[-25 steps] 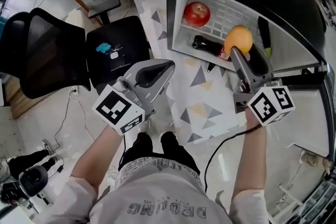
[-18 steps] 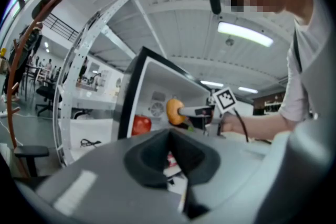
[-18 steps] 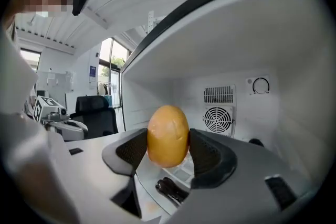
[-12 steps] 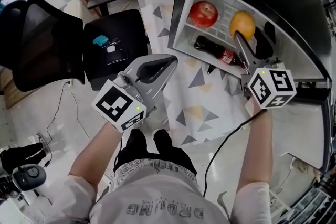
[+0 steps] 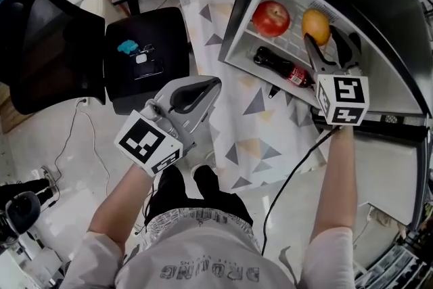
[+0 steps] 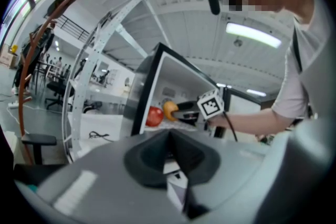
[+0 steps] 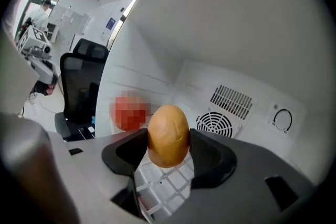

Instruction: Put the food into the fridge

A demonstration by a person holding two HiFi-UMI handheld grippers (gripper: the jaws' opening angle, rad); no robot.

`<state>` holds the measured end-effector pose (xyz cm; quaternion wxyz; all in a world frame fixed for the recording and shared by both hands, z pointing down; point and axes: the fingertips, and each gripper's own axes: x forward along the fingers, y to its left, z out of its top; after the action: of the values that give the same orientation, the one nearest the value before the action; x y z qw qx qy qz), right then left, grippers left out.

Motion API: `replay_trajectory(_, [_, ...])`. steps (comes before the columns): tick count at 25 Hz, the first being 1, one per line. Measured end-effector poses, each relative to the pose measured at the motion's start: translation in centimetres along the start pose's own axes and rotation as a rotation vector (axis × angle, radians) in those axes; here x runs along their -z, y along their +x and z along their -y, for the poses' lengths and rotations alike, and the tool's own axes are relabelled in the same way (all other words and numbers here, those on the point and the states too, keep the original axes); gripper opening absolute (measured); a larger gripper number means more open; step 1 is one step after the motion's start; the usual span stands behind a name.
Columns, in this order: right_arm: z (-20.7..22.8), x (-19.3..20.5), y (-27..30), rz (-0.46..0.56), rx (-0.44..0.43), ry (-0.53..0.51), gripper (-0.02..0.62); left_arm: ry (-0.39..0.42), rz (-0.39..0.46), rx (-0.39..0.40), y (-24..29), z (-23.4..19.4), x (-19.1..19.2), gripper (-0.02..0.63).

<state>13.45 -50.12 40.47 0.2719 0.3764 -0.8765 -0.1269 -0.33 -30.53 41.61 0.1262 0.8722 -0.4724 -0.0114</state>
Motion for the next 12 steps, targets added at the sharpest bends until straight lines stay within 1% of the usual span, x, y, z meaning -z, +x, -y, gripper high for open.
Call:
replay_trajectory(6, [0.5, 0.3, 2.1, -0.048, 0.035, -0.121, 0.253, -0.017, -0.001, -0.037, -0.9, -1.2, 0.9, 0.008])
replay_trajectory(12, [0.5, 1.0, 3.8, -0.112, 0.050, -0.273, 0.253, -0.018, -0.002, -0.052, -1.2, -1.8, 1.2, 0.008])
